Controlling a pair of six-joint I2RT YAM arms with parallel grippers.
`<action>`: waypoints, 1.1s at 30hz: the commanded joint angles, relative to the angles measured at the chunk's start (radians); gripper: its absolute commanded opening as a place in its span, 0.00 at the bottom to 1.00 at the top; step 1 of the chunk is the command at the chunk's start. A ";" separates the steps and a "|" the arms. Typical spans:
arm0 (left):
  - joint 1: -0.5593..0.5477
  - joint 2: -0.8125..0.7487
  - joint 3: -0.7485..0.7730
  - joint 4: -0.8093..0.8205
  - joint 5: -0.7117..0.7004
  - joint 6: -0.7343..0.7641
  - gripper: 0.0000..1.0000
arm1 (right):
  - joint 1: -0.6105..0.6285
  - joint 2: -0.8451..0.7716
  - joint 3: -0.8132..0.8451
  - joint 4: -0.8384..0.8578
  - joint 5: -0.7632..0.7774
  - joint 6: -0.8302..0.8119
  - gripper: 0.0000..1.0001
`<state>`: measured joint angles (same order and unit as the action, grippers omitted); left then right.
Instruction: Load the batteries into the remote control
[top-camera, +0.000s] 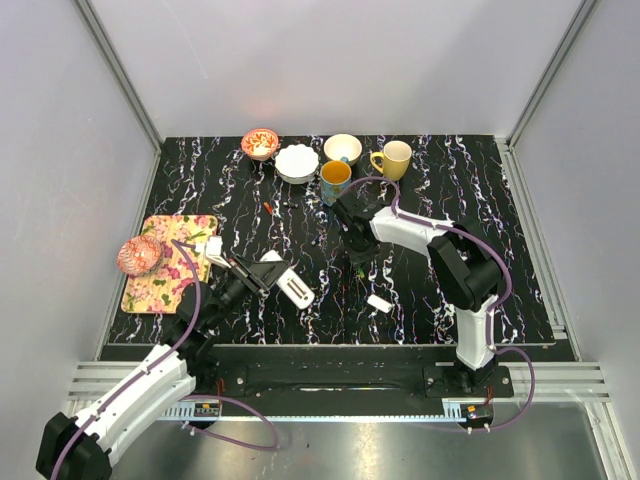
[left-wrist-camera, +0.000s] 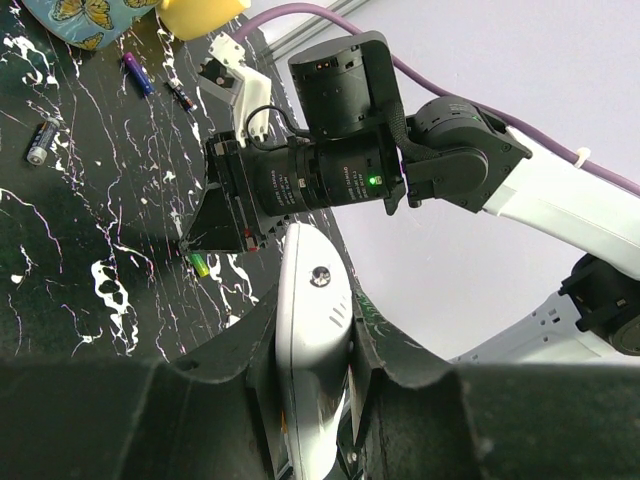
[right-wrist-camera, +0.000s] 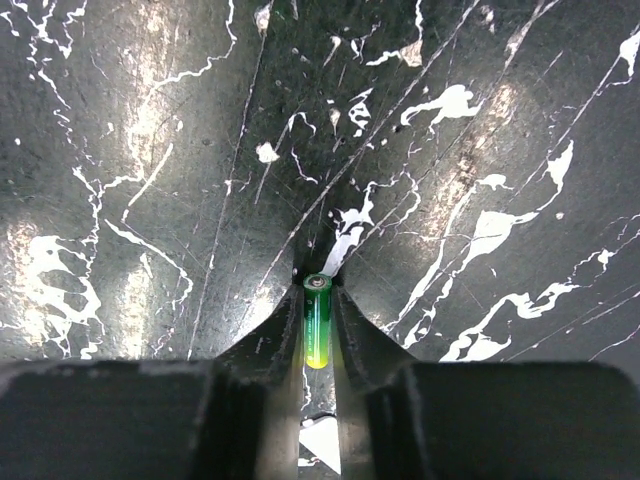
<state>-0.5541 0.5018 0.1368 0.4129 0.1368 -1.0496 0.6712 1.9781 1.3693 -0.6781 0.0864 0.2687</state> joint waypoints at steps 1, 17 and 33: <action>0.003 0.011 0.021 0.072 0.027 0.014 0.00 | -0.004 0.019 0.030 -0.006 -0.019 -0.011 0.10; 0.002 0.365 0.115 0.326 0.089 -0.070 0.00 | 0.069 -0.743 -0.323 0.238 0.042 0.118 0.00; -0.061 0.963 0.283 0.921 0.247 -0.363 0.00 | 0.268 -0.938 -0.378 0.377 0.093 0.132 0.00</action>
<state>-0.5995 1.3705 0.3626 1.0286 0.3126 -1.2976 0.9199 1.0454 0.9844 -0.3859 0.1501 0.4053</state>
